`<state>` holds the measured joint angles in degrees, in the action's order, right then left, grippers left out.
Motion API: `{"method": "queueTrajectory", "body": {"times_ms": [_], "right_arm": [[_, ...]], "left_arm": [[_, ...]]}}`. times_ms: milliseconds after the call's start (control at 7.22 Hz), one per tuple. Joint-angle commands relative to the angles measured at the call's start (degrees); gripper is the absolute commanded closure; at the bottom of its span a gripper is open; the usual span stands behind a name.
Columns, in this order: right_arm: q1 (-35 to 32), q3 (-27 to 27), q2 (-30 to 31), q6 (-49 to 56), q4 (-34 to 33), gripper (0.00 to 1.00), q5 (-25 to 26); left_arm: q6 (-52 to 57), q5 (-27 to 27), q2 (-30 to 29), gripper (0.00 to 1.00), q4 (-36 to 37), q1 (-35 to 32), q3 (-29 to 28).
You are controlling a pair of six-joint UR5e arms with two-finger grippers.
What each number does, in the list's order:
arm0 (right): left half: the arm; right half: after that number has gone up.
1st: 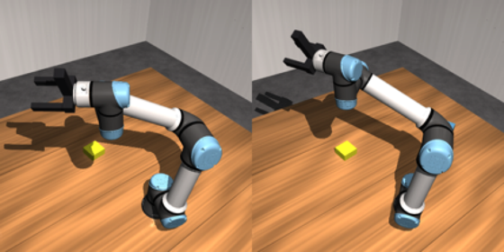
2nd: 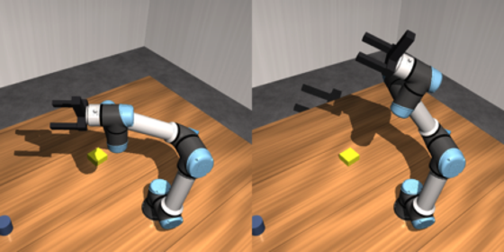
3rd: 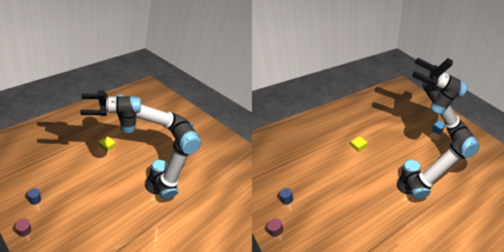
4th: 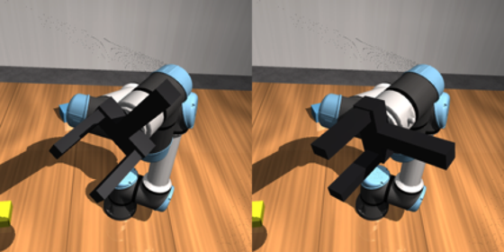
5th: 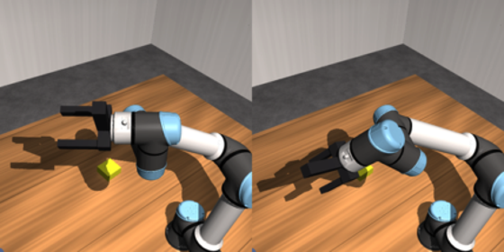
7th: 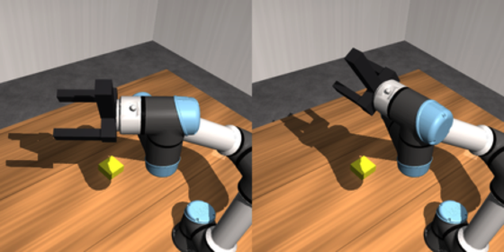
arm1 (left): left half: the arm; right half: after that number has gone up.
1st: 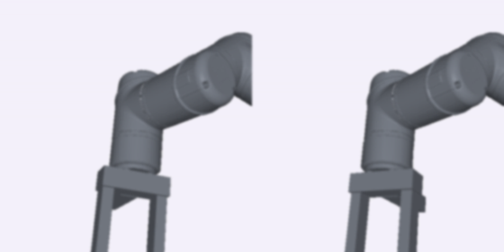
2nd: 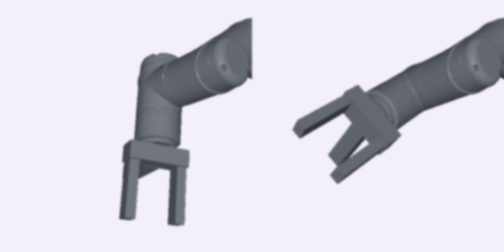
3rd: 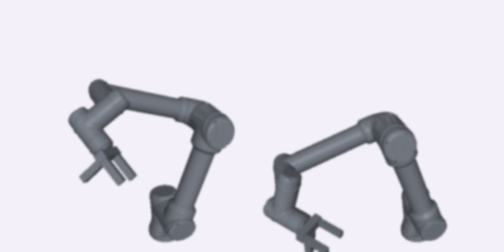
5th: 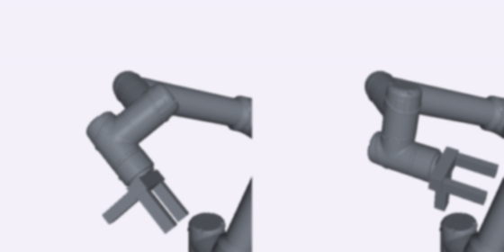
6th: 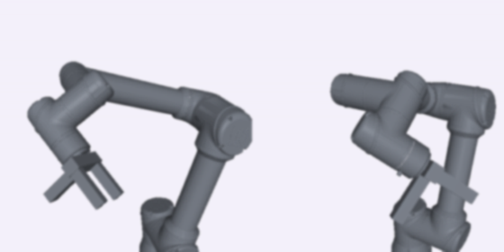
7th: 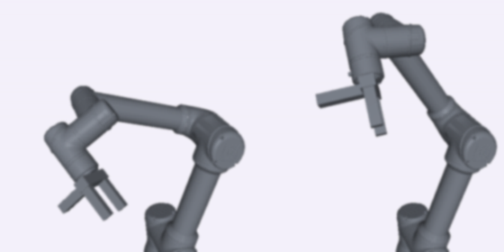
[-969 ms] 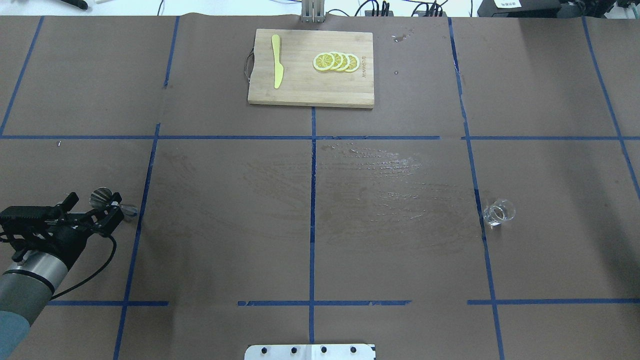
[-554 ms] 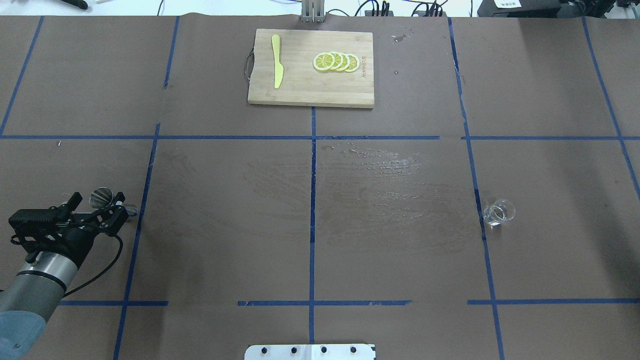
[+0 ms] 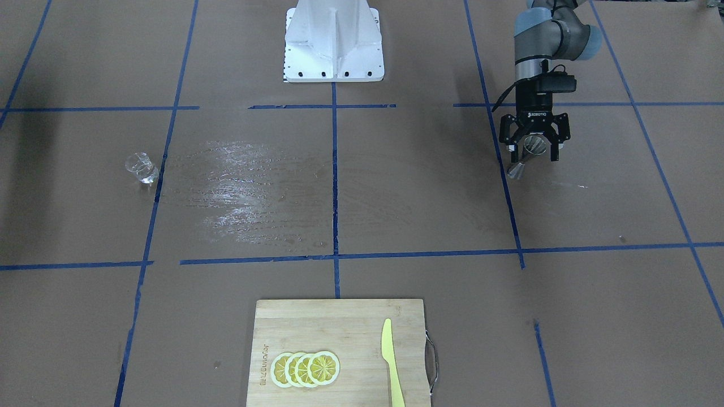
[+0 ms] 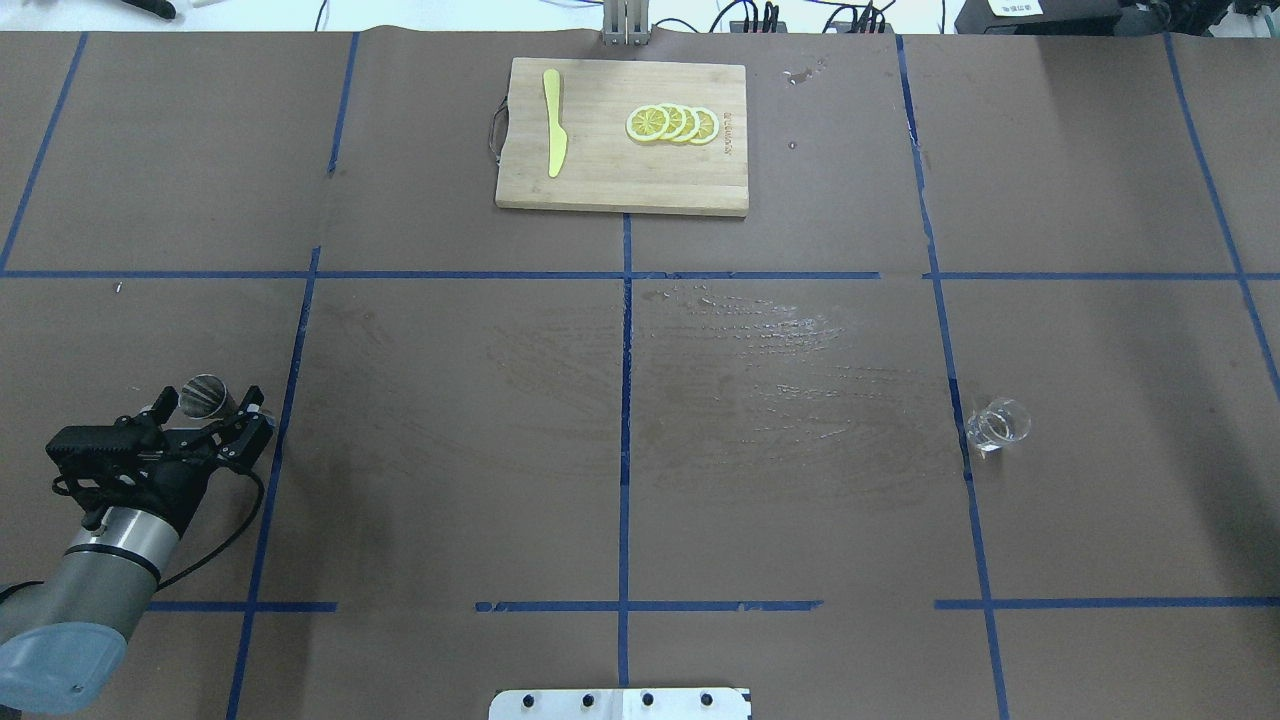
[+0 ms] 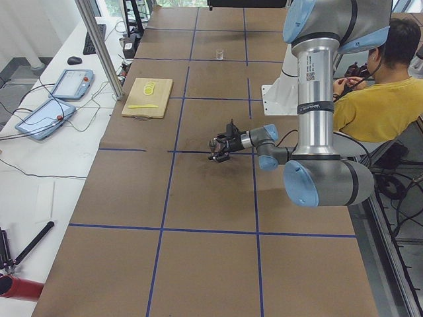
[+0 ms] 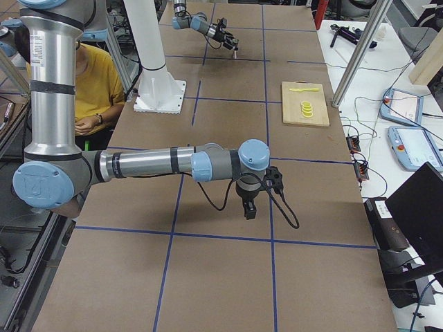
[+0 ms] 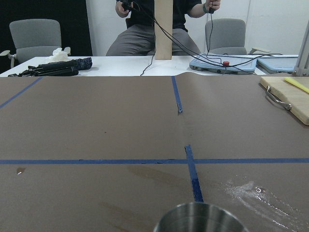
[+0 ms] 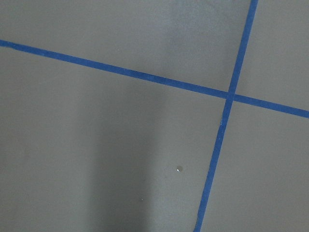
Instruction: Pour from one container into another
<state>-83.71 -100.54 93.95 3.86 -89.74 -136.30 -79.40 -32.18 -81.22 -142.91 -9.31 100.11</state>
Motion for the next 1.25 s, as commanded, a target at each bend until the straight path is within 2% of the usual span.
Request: {"method": "queueTrajectory", "body": {"times_ms": [0,415,1107], "right_arm": [[0.0,0.1,0.0,0.0,0.0,0.00,0.0],[0.0,0.0,-0.1,0.0,0.1,0.00,0.0],[-0.1,-0.4,-0.2,0.0,0.1,0.00,0.0]], "left_arm": [[-0.5,1.8,-1.1,0.01,0.0,0.5,-1.4],[-0.5,5.5,-2.0,0.04,-0.2,1.4,-3.4],[-2.9,7.0,-2.0,0.17,-0.9,3.2,-4.7]]}}
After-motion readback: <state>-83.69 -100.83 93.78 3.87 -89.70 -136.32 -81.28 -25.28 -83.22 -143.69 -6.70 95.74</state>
